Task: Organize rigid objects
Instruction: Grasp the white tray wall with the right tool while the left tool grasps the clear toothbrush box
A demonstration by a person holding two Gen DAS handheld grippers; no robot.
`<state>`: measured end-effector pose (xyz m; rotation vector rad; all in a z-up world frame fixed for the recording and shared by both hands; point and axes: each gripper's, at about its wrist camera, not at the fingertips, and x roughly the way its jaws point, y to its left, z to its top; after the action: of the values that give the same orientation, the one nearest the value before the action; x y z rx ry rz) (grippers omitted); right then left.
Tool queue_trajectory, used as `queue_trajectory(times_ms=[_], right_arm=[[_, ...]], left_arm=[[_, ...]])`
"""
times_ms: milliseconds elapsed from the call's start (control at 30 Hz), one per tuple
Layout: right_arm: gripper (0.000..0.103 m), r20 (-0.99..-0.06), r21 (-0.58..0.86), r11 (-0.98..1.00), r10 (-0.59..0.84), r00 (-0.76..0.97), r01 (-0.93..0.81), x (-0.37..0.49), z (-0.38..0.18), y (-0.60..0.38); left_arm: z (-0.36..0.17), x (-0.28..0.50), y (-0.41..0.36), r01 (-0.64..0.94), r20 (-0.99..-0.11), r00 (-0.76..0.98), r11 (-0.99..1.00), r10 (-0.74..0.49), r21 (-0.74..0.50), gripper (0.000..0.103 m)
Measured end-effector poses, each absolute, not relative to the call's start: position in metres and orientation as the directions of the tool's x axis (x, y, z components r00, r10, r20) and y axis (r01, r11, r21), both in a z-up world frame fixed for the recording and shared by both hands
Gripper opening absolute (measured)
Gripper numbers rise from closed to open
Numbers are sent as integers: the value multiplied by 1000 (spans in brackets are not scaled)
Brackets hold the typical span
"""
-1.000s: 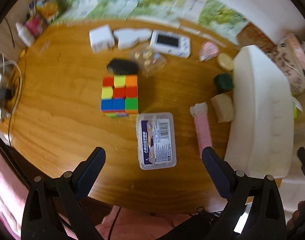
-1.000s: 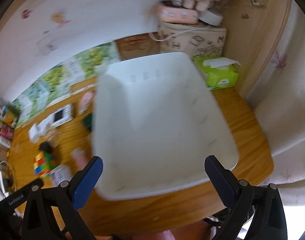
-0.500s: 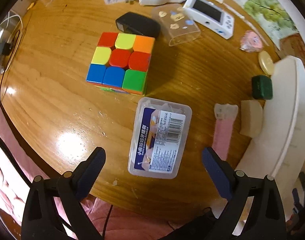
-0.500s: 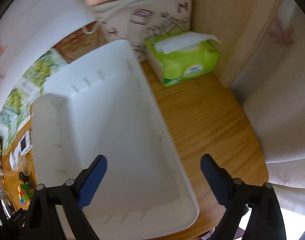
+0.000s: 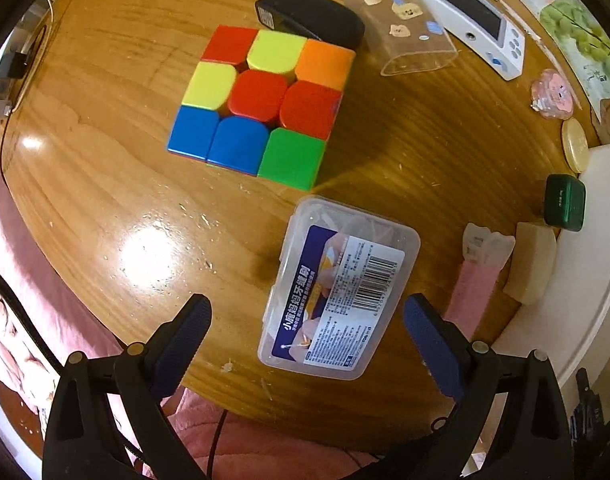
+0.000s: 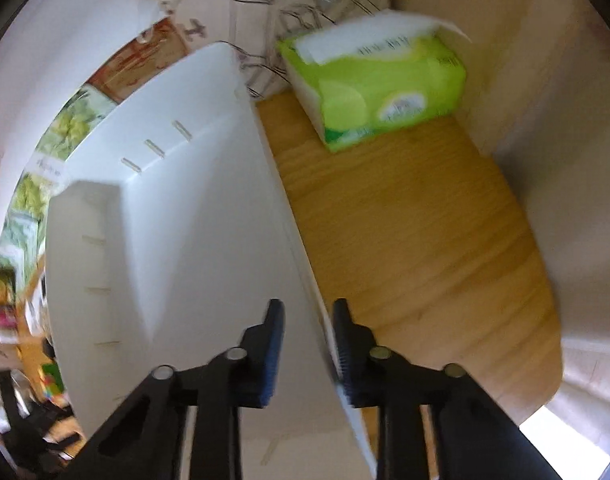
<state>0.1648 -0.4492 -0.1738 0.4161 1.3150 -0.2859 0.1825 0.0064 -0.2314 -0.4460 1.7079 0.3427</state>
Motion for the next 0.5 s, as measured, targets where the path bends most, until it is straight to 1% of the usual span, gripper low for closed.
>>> queue_trajectory(times_ms=[67, 100, 200, 400, 500], right_arm=[[8, -966, 133, 912, 31, 256, 389, 168, -174, -447], [7, -963, 139, 918, 38, 266, 372, 168, -175, -446], [5, -956, 146, 938, 53, 289, 313, 173, -175, -438], [4, -940, 47, 985, -13, 342, 167, 187, -176, -409], [4, -929, 10, 996, -24, 369, 89, 192, -175, -399]], left_arm=[[-238, 186, 16, -479, -981, -164, 878, -102, -11, 97], [-242, 187, 15, -482, -980, -169, 876, -103, -8, 97], [-243, 193, 13, -495, -977, -179, 869, -114, -11, 97], [-269, 196, 36, -512, -970, -202, 859, -132, -11, 97], [-281, 198, 43, -524, -964, -213, 852, -160, -26, 97]])
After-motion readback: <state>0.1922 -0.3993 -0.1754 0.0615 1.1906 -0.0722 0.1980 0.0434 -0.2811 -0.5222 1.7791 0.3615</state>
